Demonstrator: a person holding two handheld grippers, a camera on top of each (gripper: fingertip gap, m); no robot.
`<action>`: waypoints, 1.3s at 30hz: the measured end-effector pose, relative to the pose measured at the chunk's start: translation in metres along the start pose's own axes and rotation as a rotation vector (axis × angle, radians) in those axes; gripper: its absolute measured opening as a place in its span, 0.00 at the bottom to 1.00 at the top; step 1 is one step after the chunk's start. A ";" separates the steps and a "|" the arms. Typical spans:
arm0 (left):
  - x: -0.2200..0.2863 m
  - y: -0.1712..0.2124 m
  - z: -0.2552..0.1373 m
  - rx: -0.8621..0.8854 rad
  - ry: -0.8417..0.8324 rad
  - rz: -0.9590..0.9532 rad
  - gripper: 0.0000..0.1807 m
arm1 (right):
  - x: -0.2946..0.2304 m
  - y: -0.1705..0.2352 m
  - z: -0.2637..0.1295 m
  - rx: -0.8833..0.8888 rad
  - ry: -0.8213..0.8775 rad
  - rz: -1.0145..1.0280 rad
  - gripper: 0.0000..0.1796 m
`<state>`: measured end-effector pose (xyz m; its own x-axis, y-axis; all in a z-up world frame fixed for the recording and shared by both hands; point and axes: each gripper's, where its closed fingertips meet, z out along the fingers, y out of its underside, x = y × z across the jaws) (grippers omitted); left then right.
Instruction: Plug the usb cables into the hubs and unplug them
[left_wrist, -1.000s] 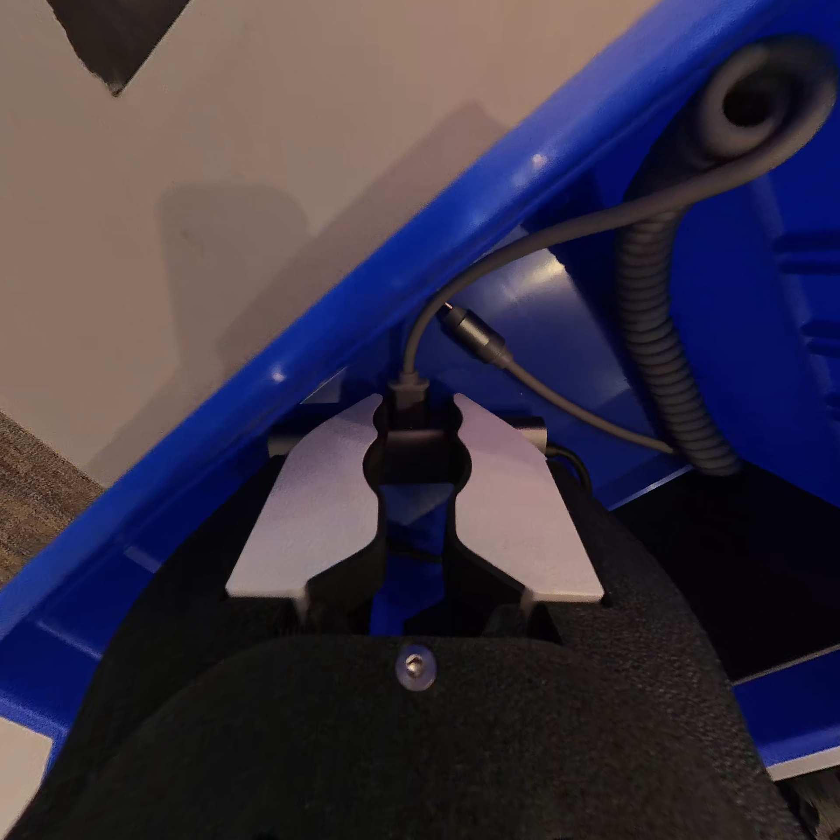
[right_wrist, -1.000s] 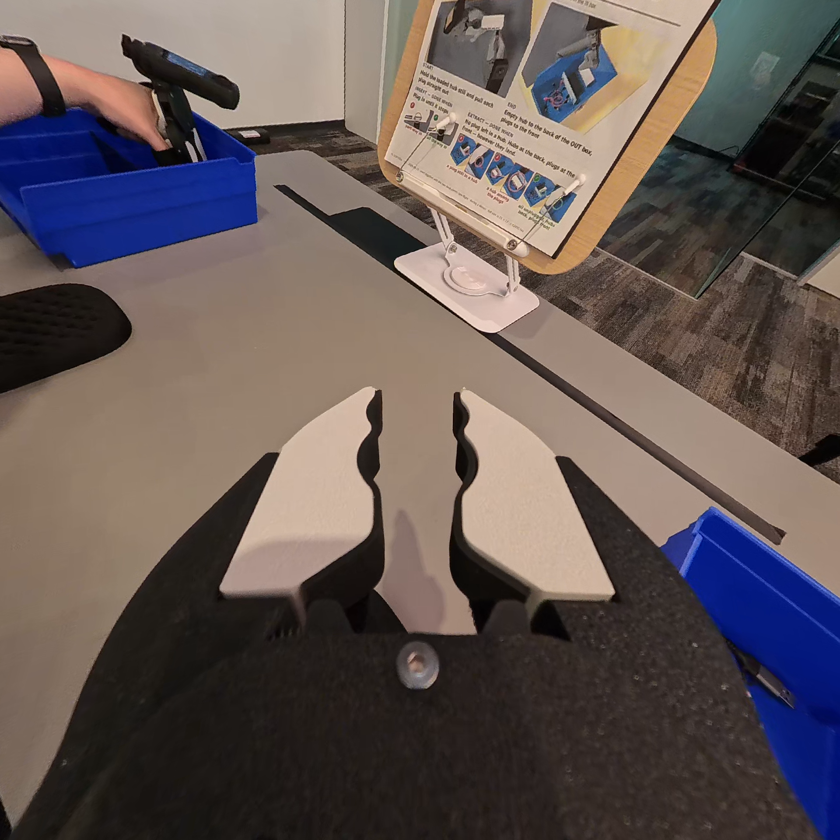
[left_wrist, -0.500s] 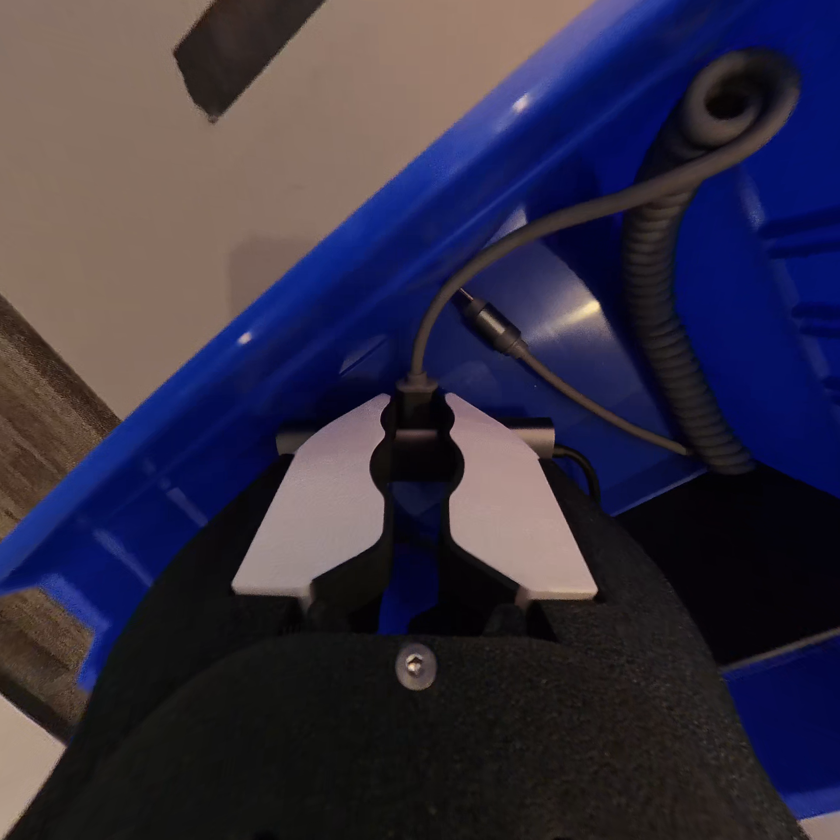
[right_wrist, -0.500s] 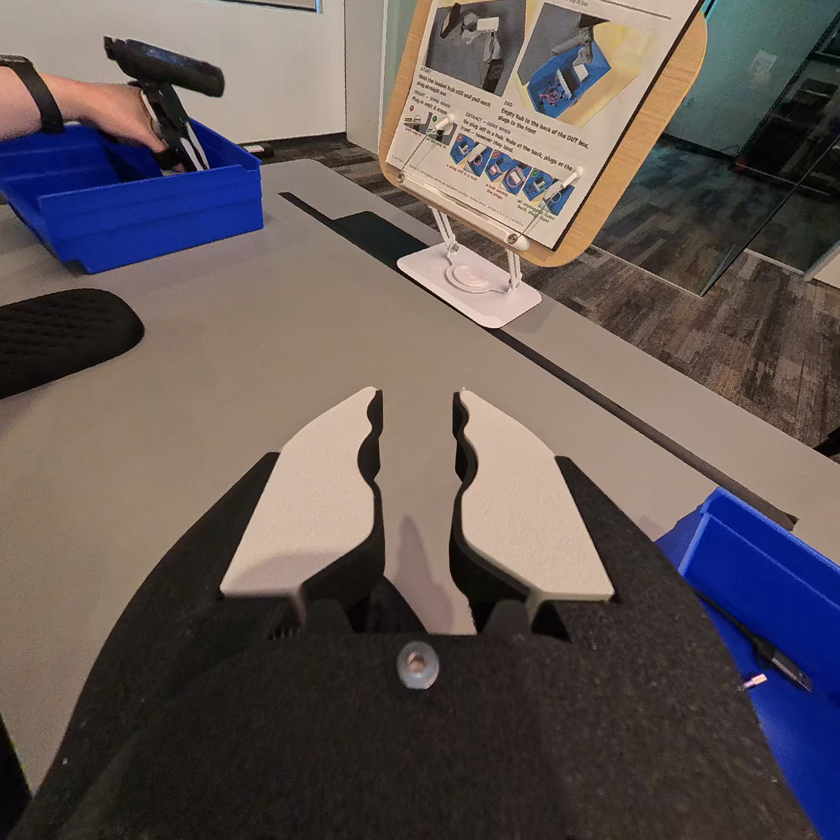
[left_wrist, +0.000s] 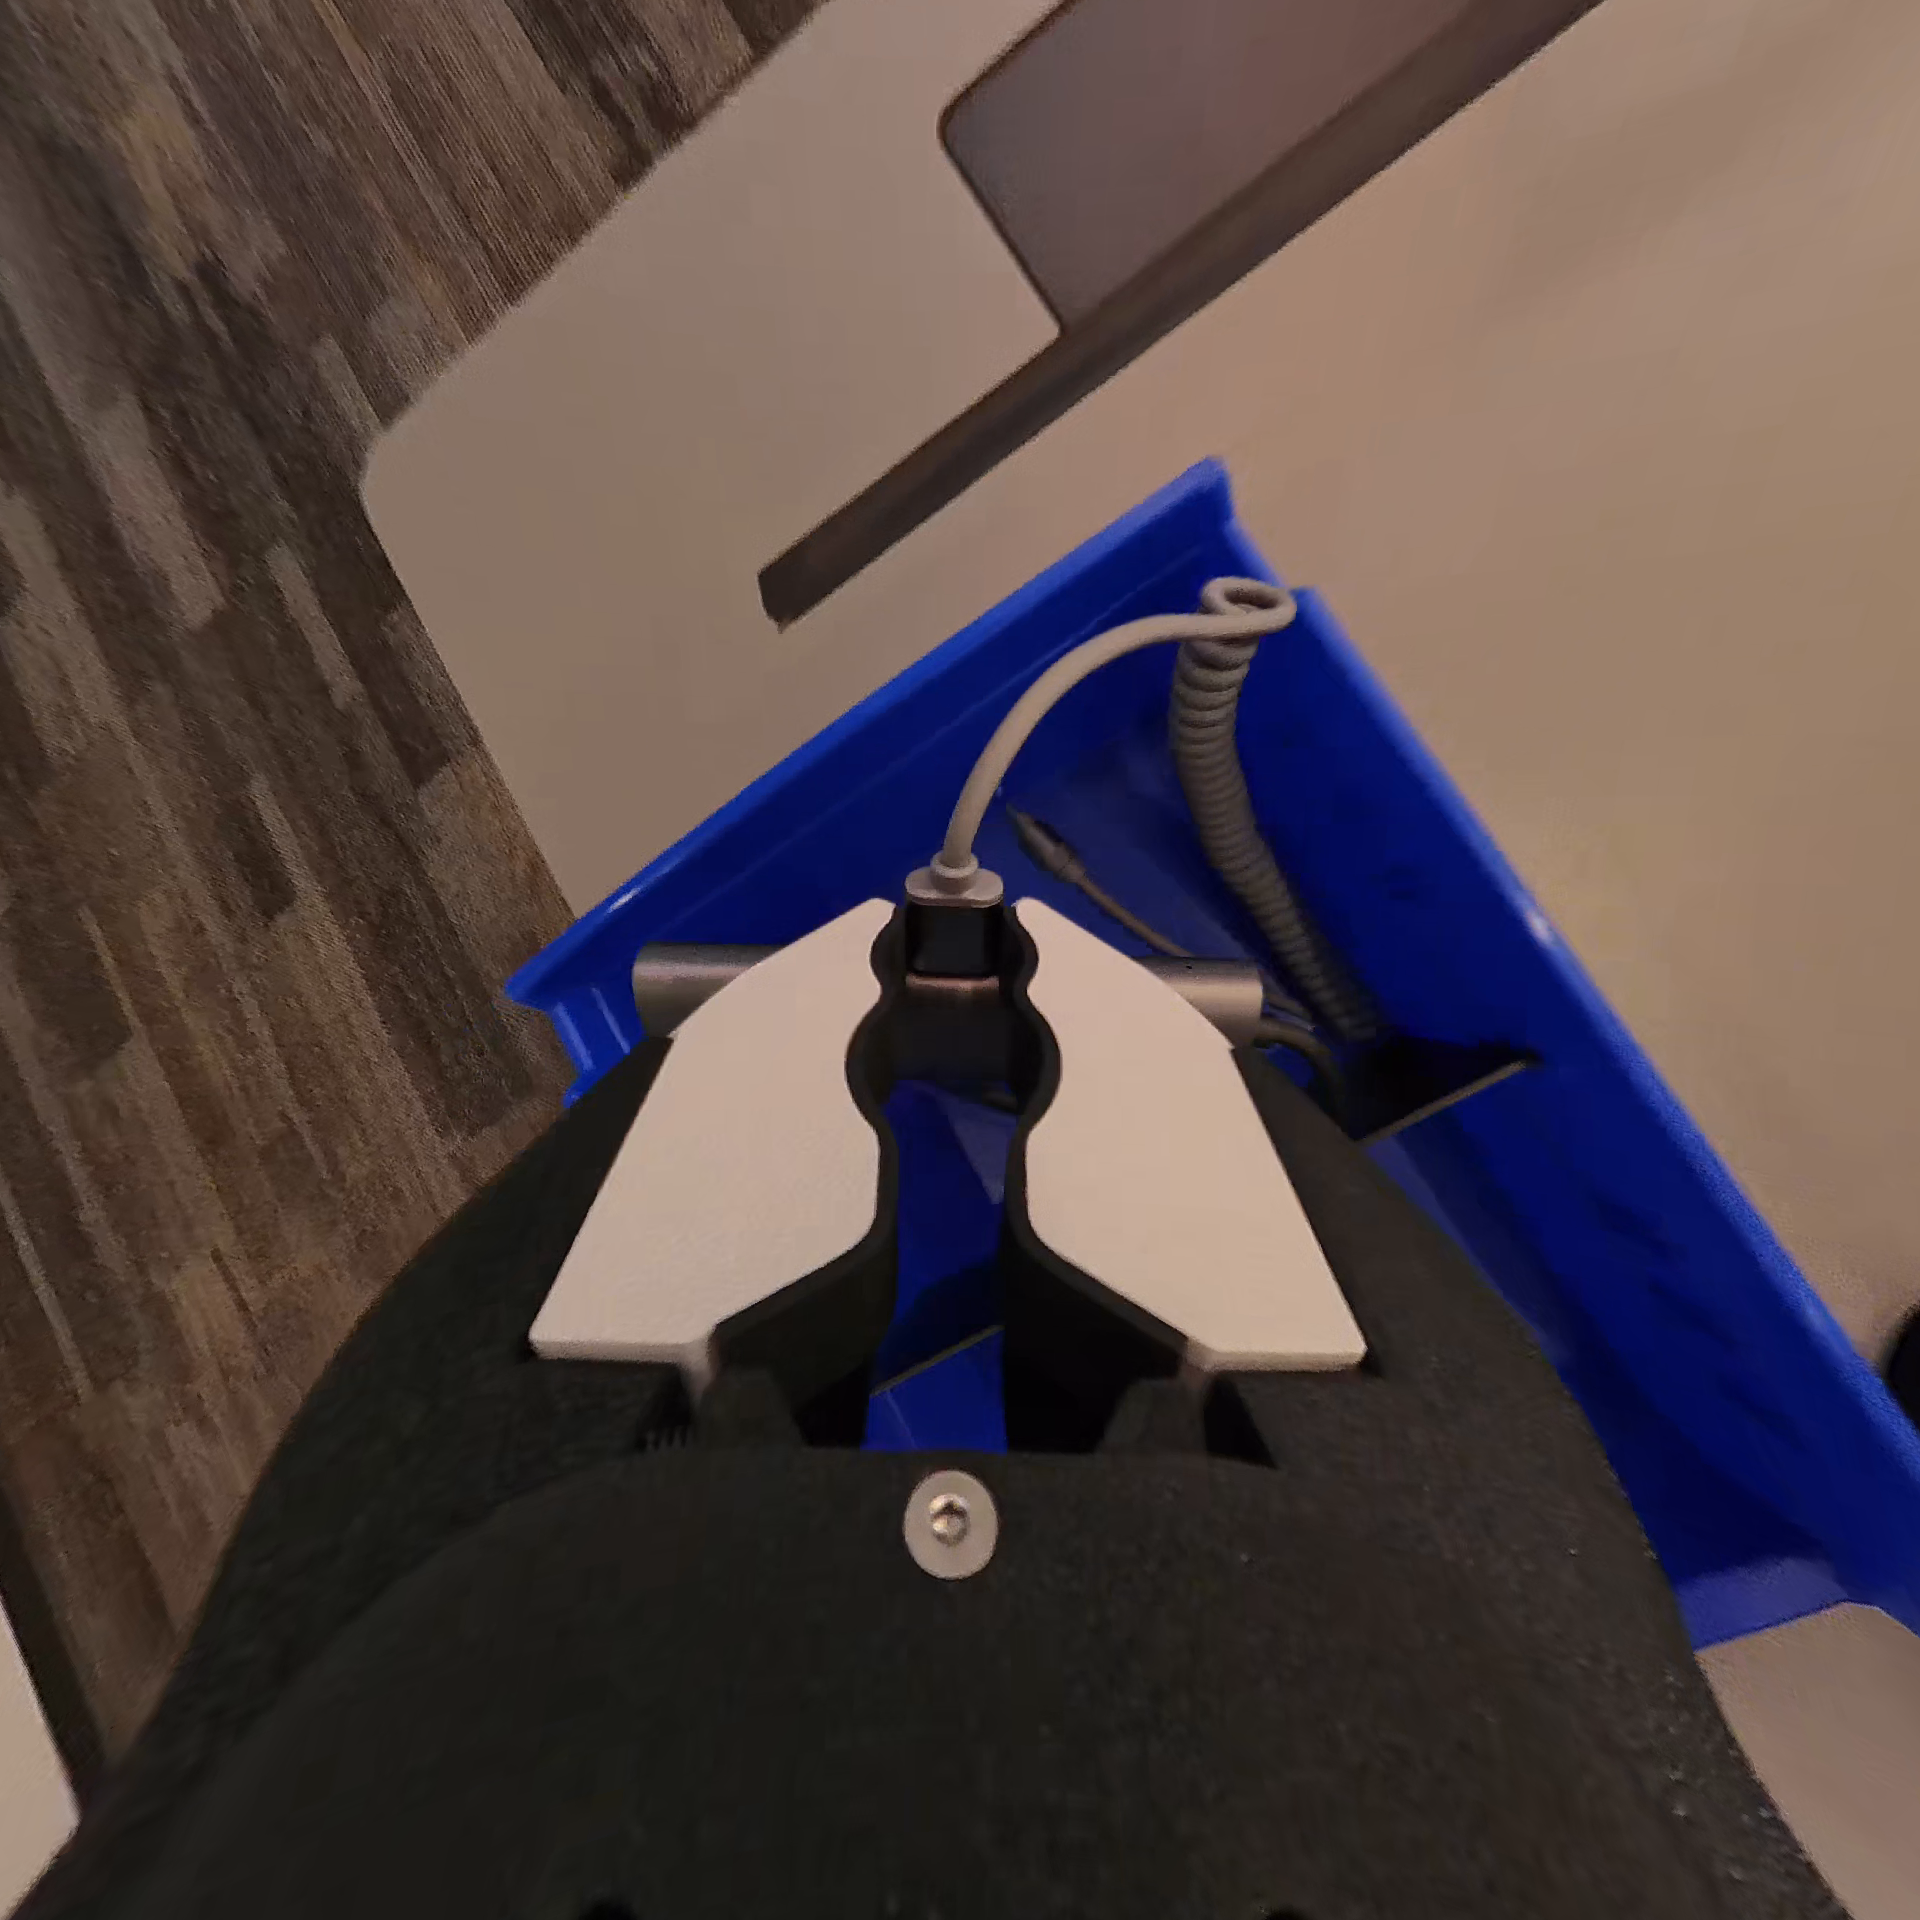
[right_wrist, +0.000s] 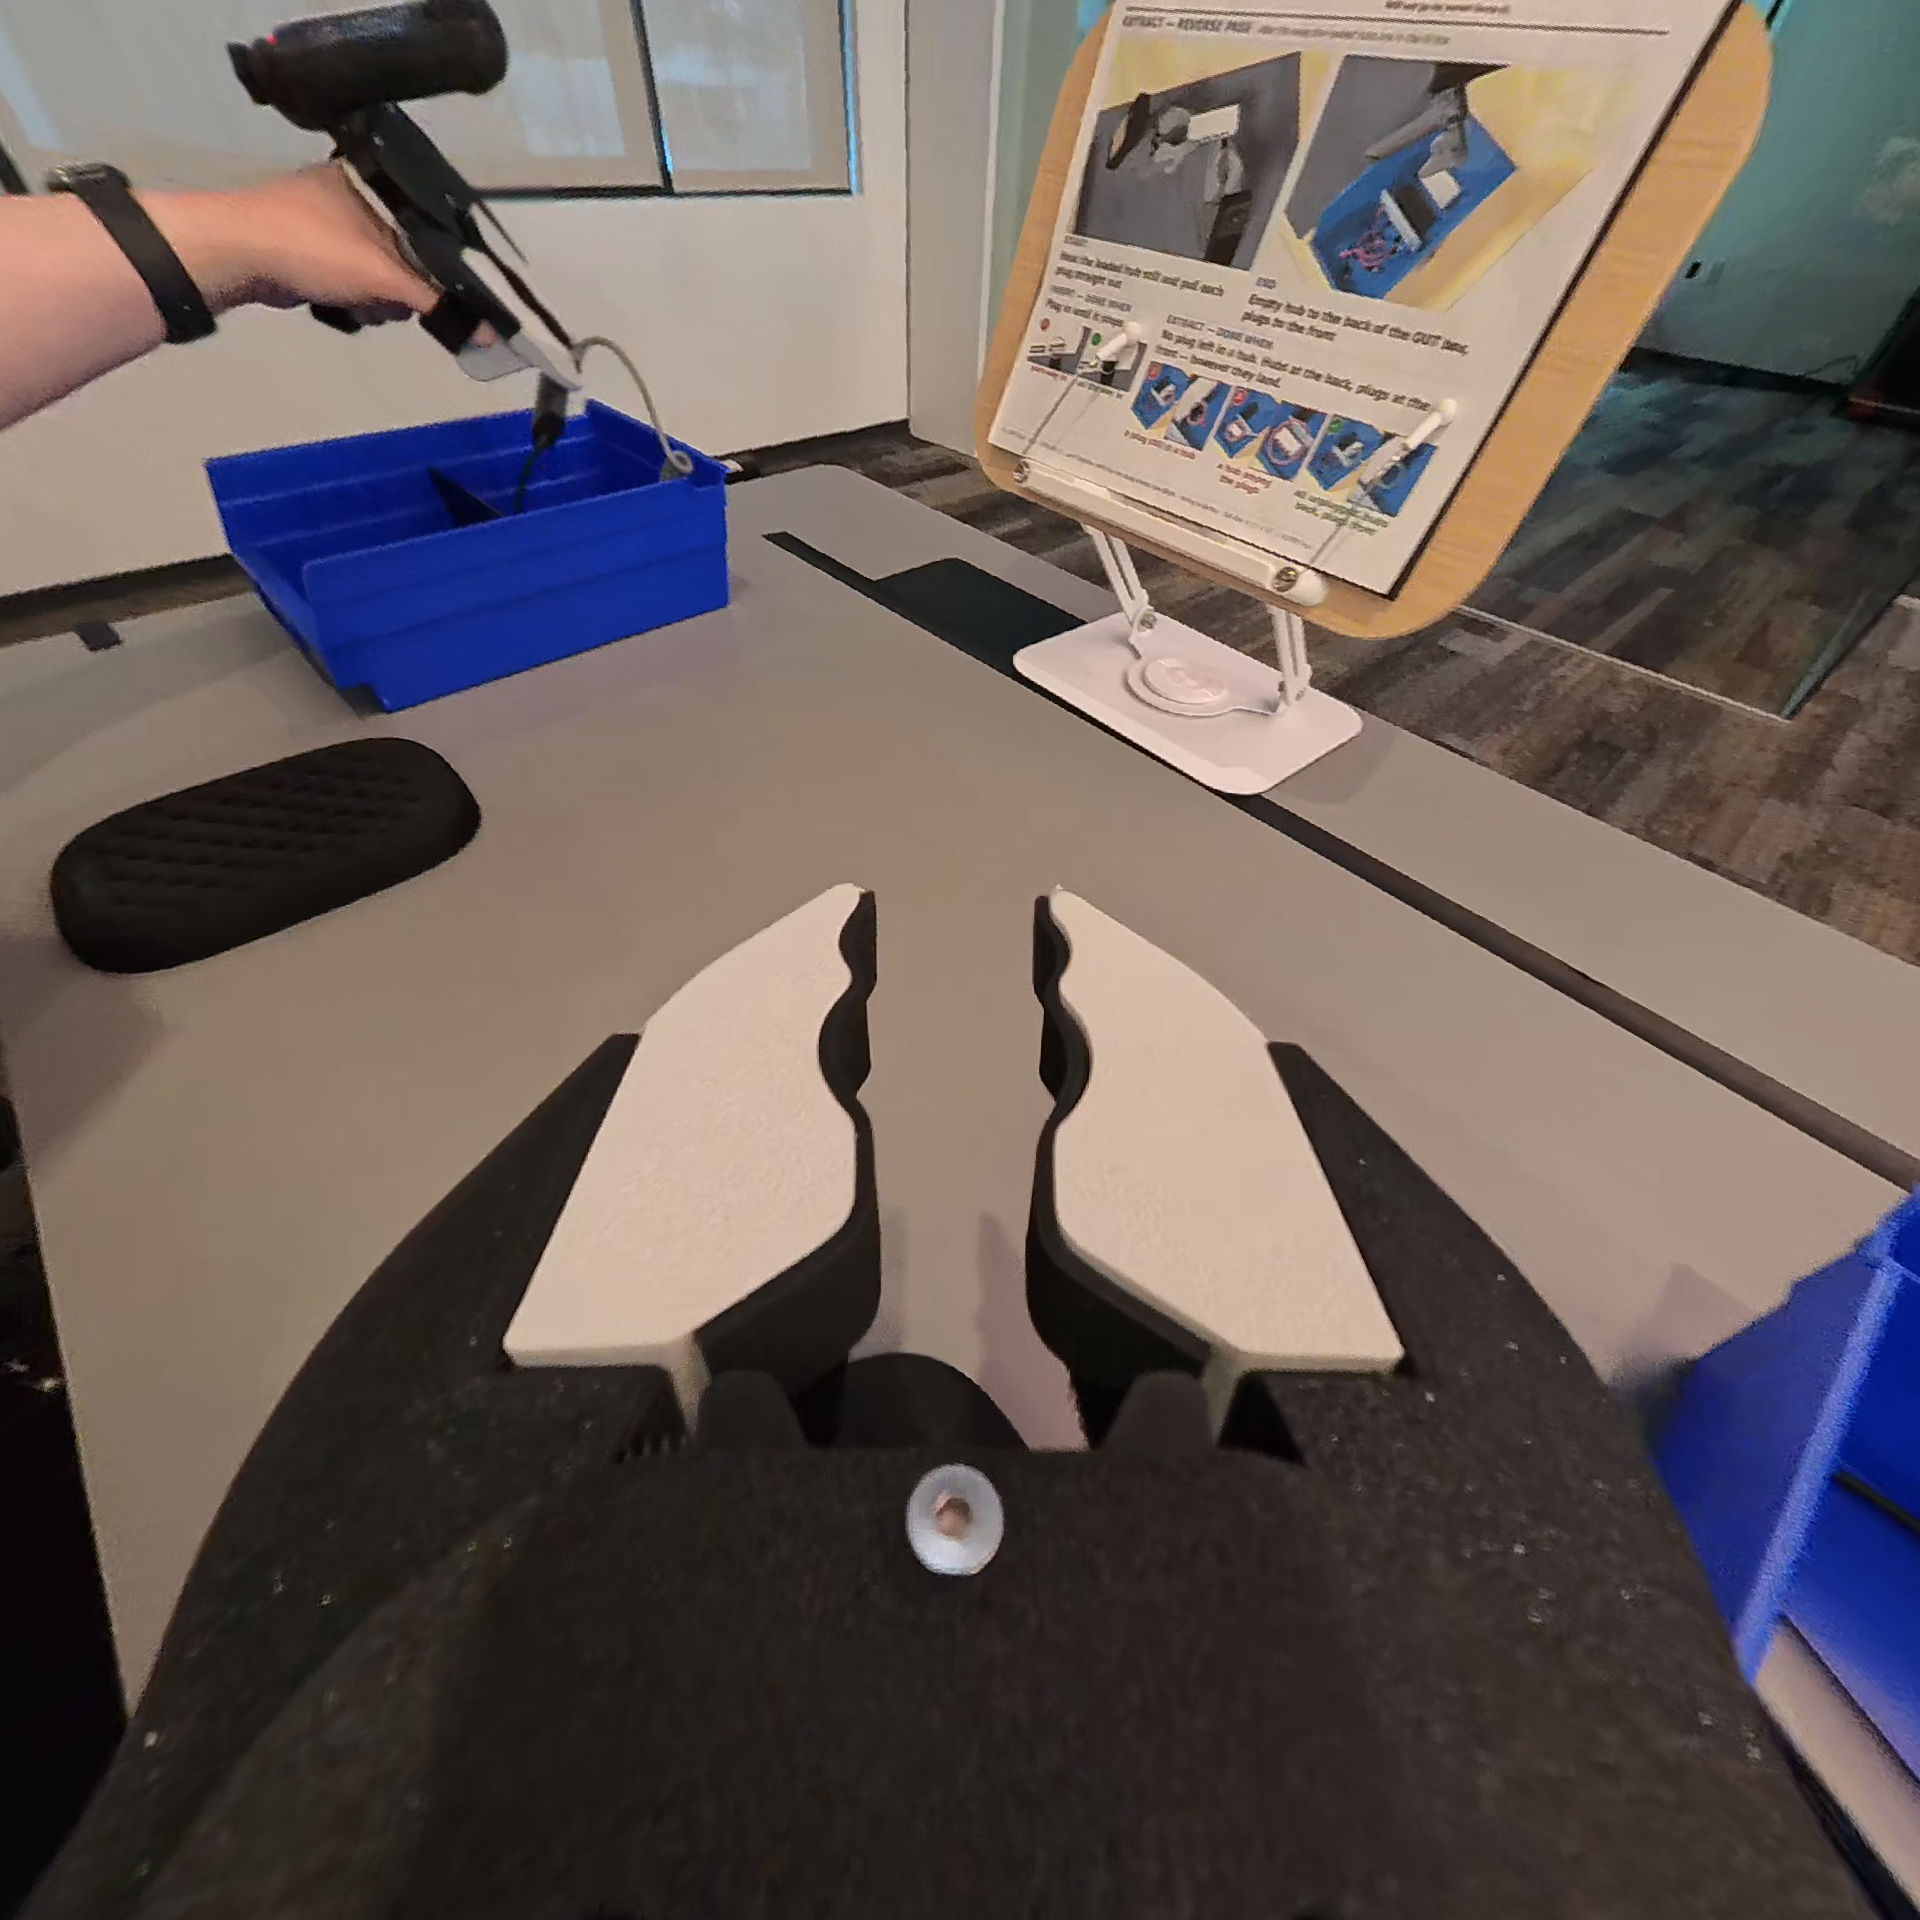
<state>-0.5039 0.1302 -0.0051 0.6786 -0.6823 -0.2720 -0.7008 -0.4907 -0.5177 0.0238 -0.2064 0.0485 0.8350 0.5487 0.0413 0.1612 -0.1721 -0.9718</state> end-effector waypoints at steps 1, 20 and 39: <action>0.003 -0.006 -0.008 0.015 -0.007 0.010 0.09 | -0.003 0.000 0.002 0.004 -0.012 0.001 0.16; 0.074 -0.120 -0.138 0.200 -0.150 0.270 0.09 | -0.049 -0.015 0.044 0.034 -0.201 -0.035 0.16; 0.130 -0.172 -0.208 0.255 -0.215 0.427 0.09 | -0.103 -0.142 0.197 0.205 -0.386 -0.105 0.20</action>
<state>-0.3407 0.0136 0.2171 0.3934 -0.6529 -0.6472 -0.8667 -0.0285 -0.4981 -0.1889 -0.0769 0.1369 0.5561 0.8262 0.0903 0.0948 0.0449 -0.9945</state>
